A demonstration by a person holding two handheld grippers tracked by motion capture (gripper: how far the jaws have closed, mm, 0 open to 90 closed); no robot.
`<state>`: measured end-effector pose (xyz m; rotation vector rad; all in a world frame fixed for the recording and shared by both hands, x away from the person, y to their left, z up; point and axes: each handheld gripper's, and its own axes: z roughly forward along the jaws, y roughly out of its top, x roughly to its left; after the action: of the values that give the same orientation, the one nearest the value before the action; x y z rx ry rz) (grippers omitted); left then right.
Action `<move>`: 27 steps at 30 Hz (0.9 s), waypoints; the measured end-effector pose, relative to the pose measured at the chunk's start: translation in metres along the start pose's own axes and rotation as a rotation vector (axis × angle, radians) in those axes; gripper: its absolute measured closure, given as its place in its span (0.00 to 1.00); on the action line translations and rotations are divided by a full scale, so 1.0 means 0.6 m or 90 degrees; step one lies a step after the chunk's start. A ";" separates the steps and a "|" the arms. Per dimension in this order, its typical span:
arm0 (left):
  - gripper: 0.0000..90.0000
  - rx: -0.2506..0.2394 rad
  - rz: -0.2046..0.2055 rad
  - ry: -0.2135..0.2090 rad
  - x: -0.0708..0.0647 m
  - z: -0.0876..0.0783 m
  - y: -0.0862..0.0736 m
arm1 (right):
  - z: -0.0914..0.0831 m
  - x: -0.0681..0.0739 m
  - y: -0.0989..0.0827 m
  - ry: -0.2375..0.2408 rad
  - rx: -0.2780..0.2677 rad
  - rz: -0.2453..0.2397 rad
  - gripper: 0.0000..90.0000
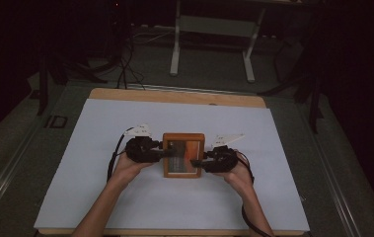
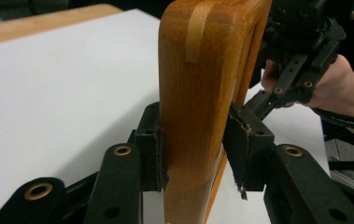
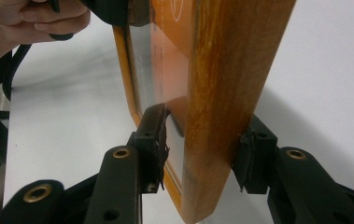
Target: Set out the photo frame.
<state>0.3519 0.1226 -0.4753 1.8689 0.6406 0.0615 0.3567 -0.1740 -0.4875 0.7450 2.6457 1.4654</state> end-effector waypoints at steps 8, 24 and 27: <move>0.63 -0.003 -0.054 0.015 0.021 0.013 -0.006 | 0.019 -0.013 -0.010 0.011 0.006 0.040 0.66; 0.50 0.020 -0.080 0.022 0.023 0.017 -0.015 | 0.024 -0.019 -0.017 -0.027 0.016 0.055 0.49; 0.47 0.021 -0.082 0.025 0.023 0.016 -0.016 | 0.023 -0.020 -0.017 -0.030 0.011 0.055 0.47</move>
<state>0.3631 0.1228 -0.4912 1.8584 0.7918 0.0046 0.3668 -0.1726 -0.5058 0.8948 2.6260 1.4270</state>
